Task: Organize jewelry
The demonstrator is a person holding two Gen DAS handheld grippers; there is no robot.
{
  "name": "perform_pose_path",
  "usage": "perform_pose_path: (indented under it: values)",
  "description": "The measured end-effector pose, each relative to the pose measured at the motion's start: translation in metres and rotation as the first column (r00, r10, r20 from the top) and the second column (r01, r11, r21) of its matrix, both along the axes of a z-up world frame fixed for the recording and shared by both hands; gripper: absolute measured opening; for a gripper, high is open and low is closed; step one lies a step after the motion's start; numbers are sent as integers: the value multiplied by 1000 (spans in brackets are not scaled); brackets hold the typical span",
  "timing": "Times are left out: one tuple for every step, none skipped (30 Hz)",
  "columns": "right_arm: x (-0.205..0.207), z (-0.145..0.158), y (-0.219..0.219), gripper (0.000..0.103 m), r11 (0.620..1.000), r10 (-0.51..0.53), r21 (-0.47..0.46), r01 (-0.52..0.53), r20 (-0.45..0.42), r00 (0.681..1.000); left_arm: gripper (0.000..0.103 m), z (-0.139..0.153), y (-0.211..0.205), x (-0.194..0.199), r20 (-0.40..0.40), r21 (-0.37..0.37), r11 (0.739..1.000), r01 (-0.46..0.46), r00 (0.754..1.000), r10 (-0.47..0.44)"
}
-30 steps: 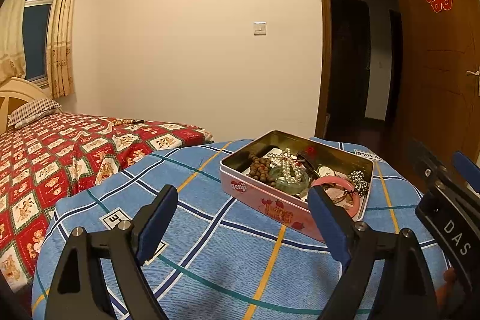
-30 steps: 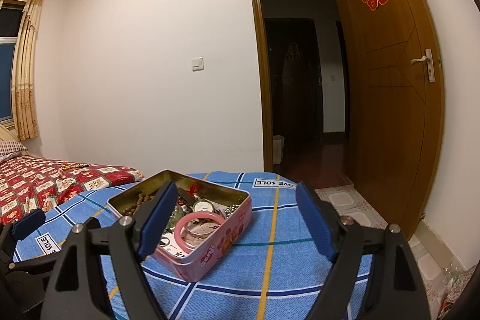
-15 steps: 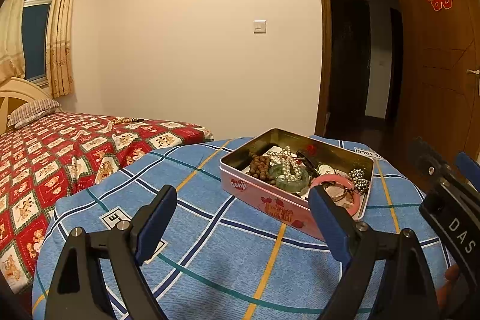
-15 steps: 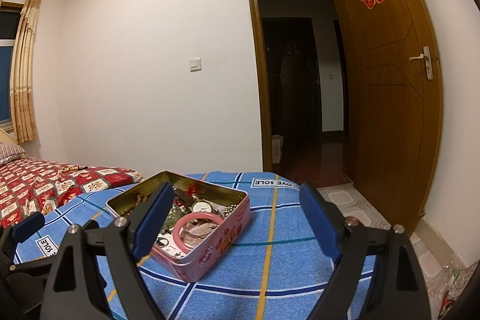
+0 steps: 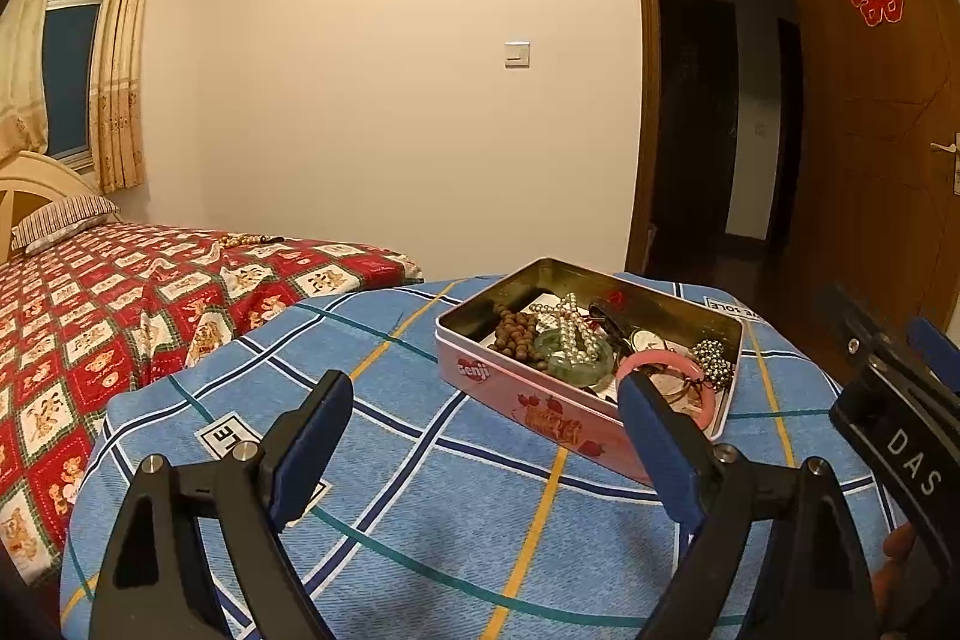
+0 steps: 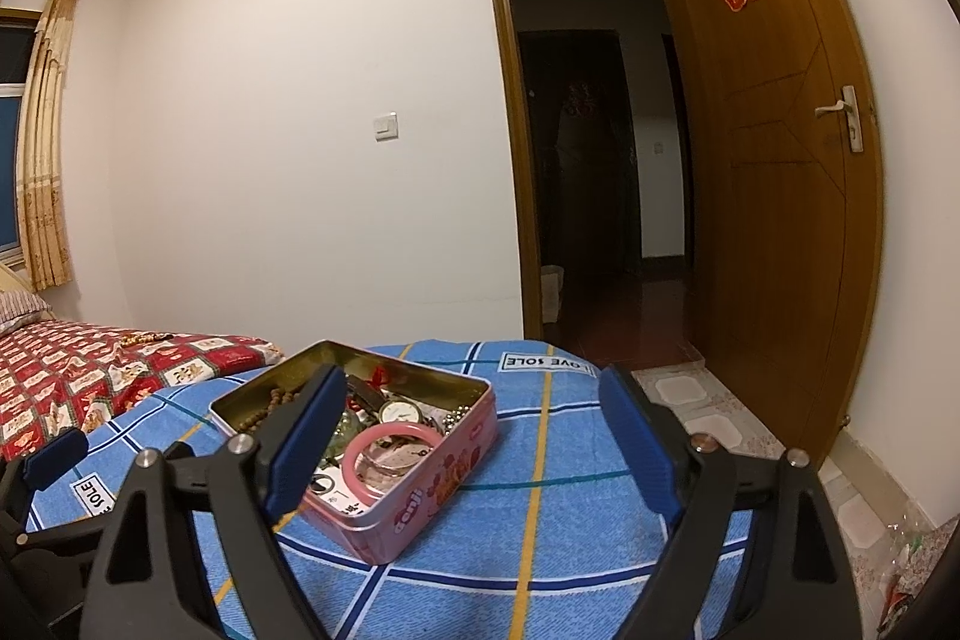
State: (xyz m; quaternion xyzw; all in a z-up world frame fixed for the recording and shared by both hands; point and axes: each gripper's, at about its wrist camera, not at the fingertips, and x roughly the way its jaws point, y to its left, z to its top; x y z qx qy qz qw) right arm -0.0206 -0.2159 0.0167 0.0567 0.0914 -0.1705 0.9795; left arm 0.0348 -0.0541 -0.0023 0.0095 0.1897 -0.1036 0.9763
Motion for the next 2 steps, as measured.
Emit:
perform_pose_path:
  values:
    - [1,-1,-2,92,1000,-10,11,10,-8,1000,90,0,-1,1,-3,3,1000,-2,1000,2]
    - [2,-2,-6,96,999,-35,26,35,-22,999,90,0,-1,1,-6,6,1000,-6,1000,6]
